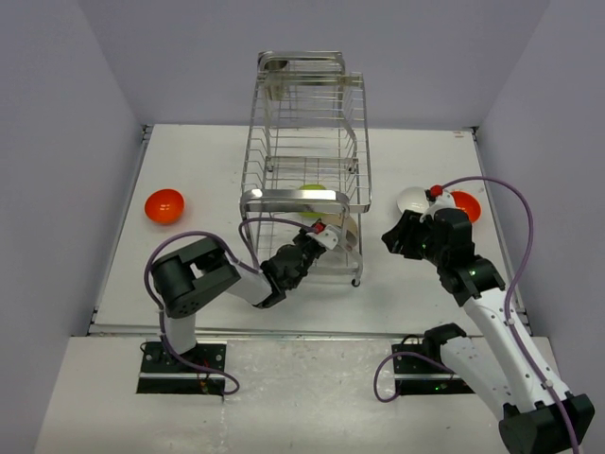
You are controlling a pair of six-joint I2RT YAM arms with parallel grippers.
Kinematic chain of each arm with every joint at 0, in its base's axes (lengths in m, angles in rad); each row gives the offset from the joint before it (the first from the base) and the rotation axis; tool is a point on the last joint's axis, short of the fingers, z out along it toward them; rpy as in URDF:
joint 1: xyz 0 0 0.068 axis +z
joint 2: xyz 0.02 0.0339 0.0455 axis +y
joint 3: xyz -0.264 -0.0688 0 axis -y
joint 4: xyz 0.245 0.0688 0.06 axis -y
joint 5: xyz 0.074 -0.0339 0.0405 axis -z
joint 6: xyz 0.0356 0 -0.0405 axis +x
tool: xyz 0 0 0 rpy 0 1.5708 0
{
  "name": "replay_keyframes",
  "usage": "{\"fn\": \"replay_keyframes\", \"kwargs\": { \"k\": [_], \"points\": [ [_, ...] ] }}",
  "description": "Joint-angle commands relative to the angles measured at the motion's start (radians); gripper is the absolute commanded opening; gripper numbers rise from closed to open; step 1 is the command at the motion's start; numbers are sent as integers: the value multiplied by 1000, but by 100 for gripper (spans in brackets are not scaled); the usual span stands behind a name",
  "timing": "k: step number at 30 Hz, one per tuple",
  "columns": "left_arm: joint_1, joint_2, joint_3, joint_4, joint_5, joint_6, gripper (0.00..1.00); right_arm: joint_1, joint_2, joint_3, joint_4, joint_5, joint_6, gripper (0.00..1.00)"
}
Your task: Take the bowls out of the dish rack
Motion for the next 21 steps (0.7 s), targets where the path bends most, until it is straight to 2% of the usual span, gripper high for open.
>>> {"fn": "replay_keyframes", "kwargs": {
  "k": [1,14,21],
  "points": [
    [-9,-11,76,651,111,70,0,3,7,26,24,-19,-17,52],
    [25,31,165,649,124,132,0,3,24,32,29,-33,-25,52],
    [28,-8,127,648,92,147,0,3,15,31,30,-38,-23,52]
  ]
}}
